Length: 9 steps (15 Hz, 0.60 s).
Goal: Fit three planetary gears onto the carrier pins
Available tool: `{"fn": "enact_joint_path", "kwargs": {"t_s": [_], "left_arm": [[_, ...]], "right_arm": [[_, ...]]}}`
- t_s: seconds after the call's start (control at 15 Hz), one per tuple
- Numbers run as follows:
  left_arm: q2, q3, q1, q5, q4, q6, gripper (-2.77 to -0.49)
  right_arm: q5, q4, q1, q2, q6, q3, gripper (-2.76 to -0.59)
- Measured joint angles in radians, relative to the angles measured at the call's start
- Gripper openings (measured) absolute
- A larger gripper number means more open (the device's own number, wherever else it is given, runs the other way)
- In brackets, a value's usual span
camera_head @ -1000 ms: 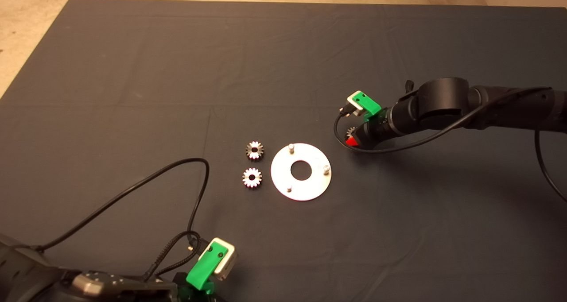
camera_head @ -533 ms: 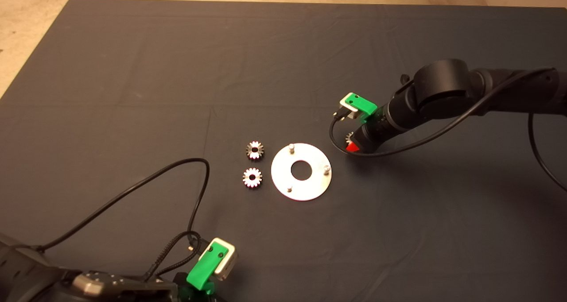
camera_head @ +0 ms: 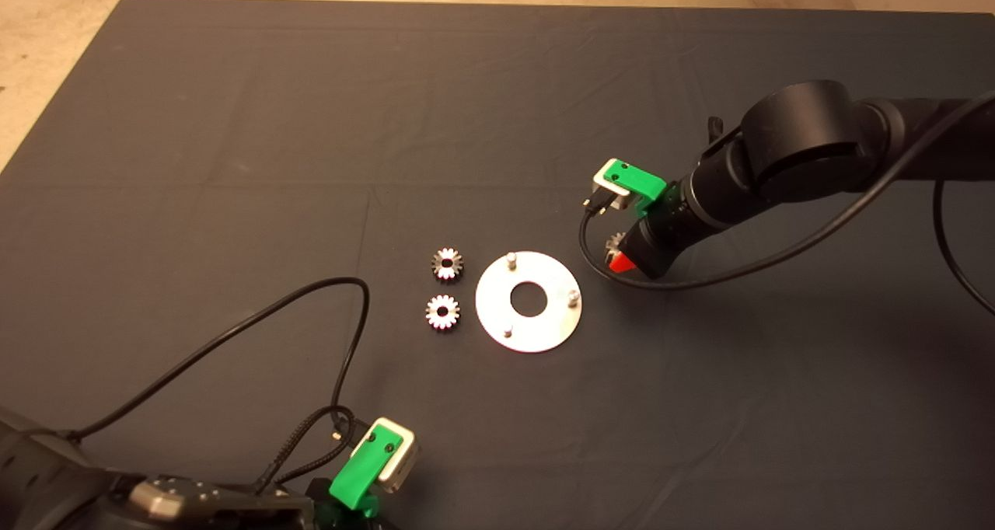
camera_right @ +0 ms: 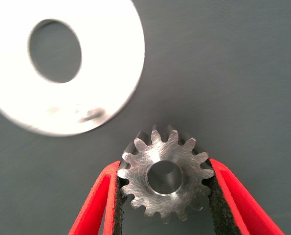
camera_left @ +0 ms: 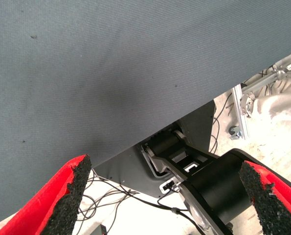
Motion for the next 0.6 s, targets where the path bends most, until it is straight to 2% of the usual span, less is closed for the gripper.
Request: {"fn": "enact_joint_path", "kwargs": {"t_s": [0.13,0.4,0.47,0.53,0.6], "left_arm": [[0.000,0.000,0.000,0.000,0.000,-0.001,-1.08],[0.000,0.000,0.000,0.000,0.000,-0.003,-1.08],[0.000,0.000,0.000,0.000,0.000,-0.004,-1.08],[0.000,0.000,0.000,0.000,0.000,-0.004,-1.08],[0.000,0.000,0.000,0.000,0.000,-0.004,-1.08]], "right_arm": [[0.008,0.010,0.000,0.000,0.002,0.042,-2.39],[0.026,0.011,0.000,-0.017,0.004,0.089,-2.39],[0.038,0.012,0.000,-0.026,0.004,0.112,-2.39],[0.061,0.012,0.000,-0.036,0.004,0.132,-2.39],[0.076,0.012,0.000,-0.045,0.004,0.141,-2.39]]}}
